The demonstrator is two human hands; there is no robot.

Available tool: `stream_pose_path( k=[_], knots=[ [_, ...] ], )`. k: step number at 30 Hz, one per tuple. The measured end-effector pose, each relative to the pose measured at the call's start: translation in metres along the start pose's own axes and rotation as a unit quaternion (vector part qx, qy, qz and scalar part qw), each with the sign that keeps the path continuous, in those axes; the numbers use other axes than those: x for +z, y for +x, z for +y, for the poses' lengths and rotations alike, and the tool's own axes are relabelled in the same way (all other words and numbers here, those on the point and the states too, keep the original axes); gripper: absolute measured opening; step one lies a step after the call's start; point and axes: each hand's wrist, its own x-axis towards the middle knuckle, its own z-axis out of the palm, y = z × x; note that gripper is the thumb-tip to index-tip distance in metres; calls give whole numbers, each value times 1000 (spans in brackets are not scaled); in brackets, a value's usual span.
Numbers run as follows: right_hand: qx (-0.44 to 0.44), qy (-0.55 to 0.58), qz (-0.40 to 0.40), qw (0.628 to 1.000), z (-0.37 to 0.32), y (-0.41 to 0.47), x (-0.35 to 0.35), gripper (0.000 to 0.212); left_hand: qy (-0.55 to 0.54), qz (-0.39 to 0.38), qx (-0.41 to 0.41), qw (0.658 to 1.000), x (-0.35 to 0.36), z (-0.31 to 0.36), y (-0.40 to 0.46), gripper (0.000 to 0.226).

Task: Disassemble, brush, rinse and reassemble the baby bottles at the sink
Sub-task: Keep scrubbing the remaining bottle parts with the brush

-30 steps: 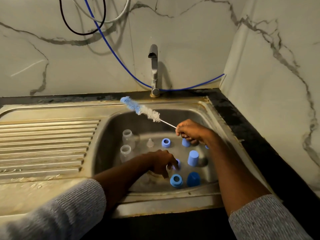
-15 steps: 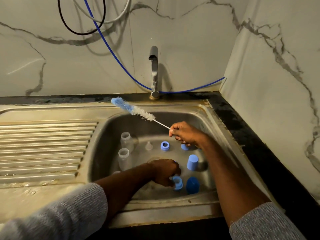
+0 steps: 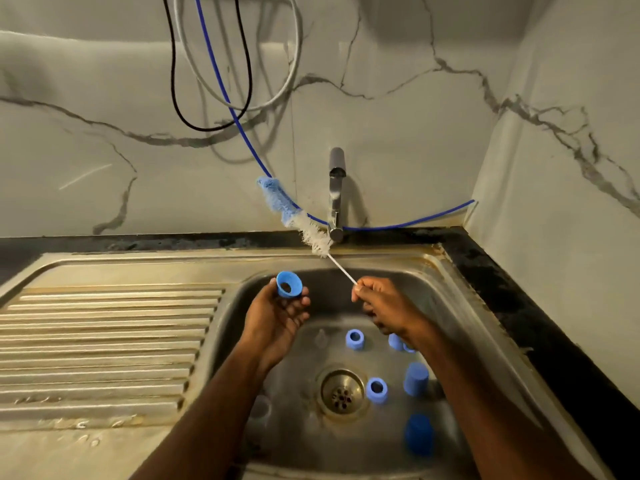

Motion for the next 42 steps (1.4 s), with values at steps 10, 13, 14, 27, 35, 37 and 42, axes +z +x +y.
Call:
stream_pose_path(
  k=[10,13,14,27,35,37,42],
  knots=[
    [45,16,-133,990,0,-7,12,38,28,-17,77,996,-4,8,18,33],
    [68,67,-120,988,2,-5,13,39,117,-71,120,983,-4,6,15,45],
    [76,66,-113,989,4,-4,15,39,125,-75,129,981,-3,5,15,47],
    [52,61,-81,993,1,-3,29,47,42,-81,135,987,-4,10,23,43],
    [63,74,-79,992,4,-4,29,47,47,-93,158,982,-8,14,23,46],
    [68,73,-82,992,7,-4,24,48,-5,-76,137,988,-6,18,23,48],
    [62,85,-108,989,6,-8,33,49,50,-91,147,984,-7,12,24,45]
  ],
)
